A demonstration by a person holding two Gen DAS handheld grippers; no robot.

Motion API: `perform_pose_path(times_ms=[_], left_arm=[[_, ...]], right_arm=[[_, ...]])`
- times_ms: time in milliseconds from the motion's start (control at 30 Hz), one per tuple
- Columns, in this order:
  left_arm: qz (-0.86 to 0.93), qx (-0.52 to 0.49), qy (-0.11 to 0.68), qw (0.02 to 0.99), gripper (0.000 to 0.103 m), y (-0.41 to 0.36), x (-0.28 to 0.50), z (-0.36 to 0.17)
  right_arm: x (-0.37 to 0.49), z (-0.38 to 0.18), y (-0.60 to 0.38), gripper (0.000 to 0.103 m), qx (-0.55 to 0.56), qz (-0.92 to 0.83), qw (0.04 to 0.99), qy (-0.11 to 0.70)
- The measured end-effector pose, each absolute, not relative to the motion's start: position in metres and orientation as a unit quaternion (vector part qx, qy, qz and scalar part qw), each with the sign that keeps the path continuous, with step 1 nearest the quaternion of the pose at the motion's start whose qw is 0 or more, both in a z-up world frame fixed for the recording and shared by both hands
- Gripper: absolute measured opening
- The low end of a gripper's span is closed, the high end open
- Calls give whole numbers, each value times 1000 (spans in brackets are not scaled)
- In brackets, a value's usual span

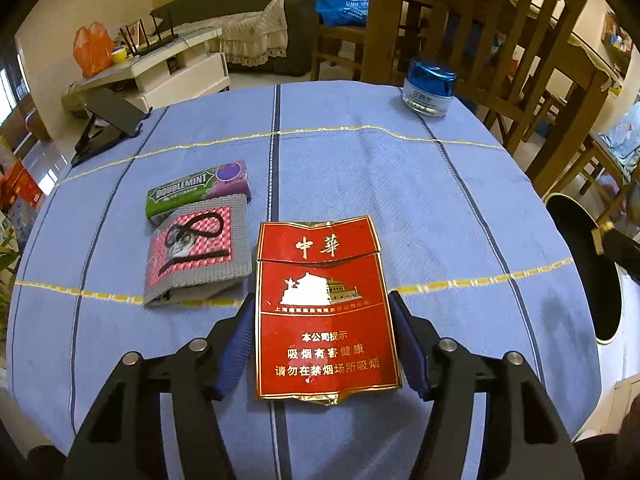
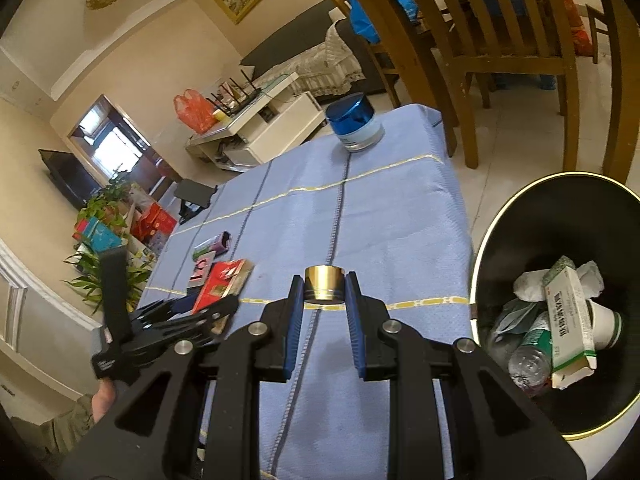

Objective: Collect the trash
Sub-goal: 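Drop the cigarette pack and gold cap into the black bin with both tools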

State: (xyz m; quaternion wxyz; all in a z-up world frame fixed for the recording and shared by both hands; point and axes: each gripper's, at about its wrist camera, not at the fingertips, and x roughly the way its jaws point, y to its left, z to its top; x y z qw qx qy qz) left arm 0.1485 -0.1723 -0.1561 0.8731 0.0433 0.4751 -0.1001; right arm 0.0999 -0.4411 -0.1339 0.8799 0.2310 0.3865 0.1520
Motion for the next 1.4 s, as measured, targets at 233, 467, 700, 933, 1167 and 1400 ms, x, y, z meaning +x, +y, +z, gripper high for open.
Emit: perform_pose_path(times_ms=[233, 467, 700, 933, 1167, 1400], left_arm=[[-145, 92, 422, 890, 62, -206, 117, -120], [-200, 133, 380, 893, 62, -273, 103, -90], [-243, 157, 358, 888, 62, -344, 94, -82], [-266, 178, 358, 877, 62, -394, 90, -91], [-284, 193, 366, 865, 62, -426, 97, -106], [-318, 190, 374, 850, 62, -463, 107, -117]], right_arm=[[88, -127, -449, 21, 168, 83, 908, 375], [72, -123, -504, 21, 117, -36, 923, 364], [60, -146, -584, 21, 171, -128, 903, 372], [57, -145, -594, 45, 206, -130, 902, 355], [22, -122, -619, 66, 258, -167, 909, 281], [-11, -119, -651, 78, 320, -209, 896, 228]])
